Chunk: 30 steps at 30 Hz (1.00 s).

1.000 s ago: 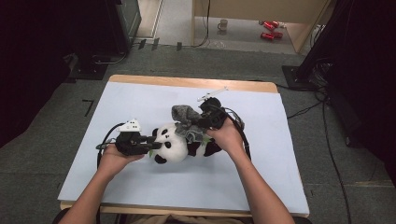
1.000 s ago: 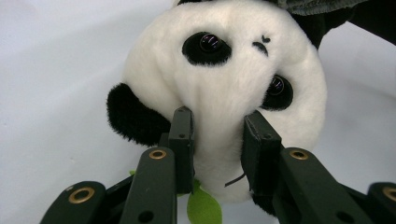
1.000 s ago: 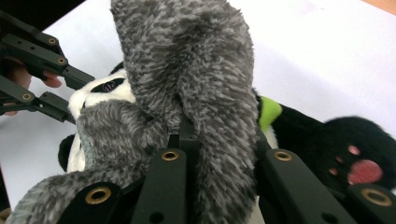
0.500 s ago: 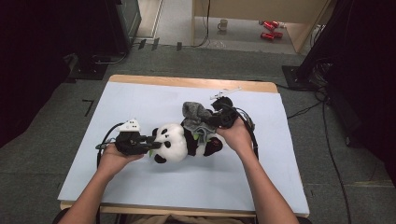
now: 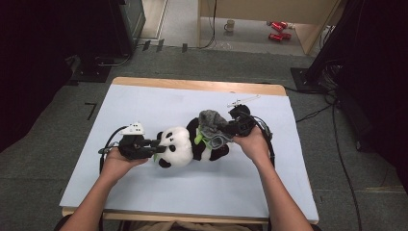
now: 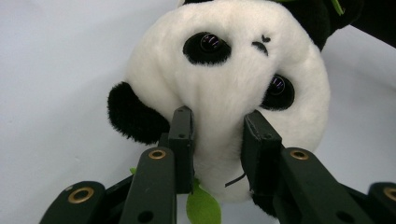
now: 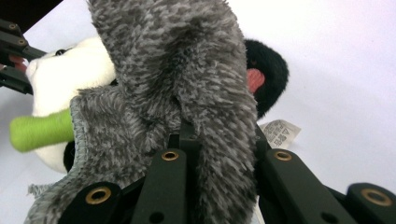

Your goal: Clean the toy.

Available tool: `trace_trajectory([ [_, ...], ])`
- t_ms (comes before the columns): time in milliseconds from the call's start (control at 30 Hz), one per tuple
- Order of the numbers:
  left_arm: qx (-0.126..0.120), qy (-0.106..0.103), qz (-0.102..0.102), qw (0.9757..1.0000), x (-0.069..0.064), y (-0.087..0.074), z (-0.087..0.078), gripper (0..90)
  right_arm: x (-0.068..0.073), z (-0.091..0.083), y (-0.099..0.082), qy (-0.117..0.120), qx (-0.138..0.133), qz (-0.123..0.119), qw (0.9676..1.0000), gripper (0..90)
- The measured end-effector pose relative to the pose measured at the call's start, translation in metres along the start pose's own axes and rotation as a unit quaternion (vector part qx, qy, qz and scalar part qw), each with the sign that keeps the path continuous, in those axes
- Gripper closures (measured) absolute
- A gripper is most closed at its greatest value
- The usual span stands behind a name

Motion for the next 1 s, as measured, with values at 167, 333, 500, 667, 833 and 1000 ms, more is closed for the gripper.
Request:
trace_trajectory([
  [167,-0.002,-0.002,-0.004,1.0000,0.001,0.000,0.000,68.3,-0.002,-0.003,-0.007,0.002,-0.001,0.006,1.0000,77.5],
  [333,-0.004,-0.009,-0.009,0.9999,0.002,0.001,-0.001,65.5,-0.003,-0.006,-0.014,0.003,-0.004,0.010,0.9999,77.5],
  [500,-0.004,-0.017,-0.013,0.9998,0.003,0.001,-0.002,61.4,-0.003,-0.008,-0.020,0.007,-0.006,0.013,0.9999,77.5],
  [667,-0.004,-0.032,-0.039,0.9987,0.006,0.002,-0.003,54.5,-0.004,-0.010,-0.025,0.008,-0.005,0.017,0.9998,77.6],
  [833,-0.006,-0.045,-0.071,0.9964,0.012,0.003,-0.007,46.4,-0.003,-0.010,-0.026,0.008,-0.005,0.016,0.9998,77.6],
  [1000,0.002,-0.035,-0.069,0.9970,0.014,0.004,-0.014,40.9,-0.004,-0.012,-0.029,0.007,-0.003,0.015,0.9999,77.6],
])
Point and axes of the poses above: each handheld gripper's, and its own axes: z roughly forward along the jaws, y roughly out of its top, x roughly to its left, the point moved 1 cm from there along z, roughly forward along the jaws, and after that the axes turned 8 degrees about -z, right-handed, at the moved point
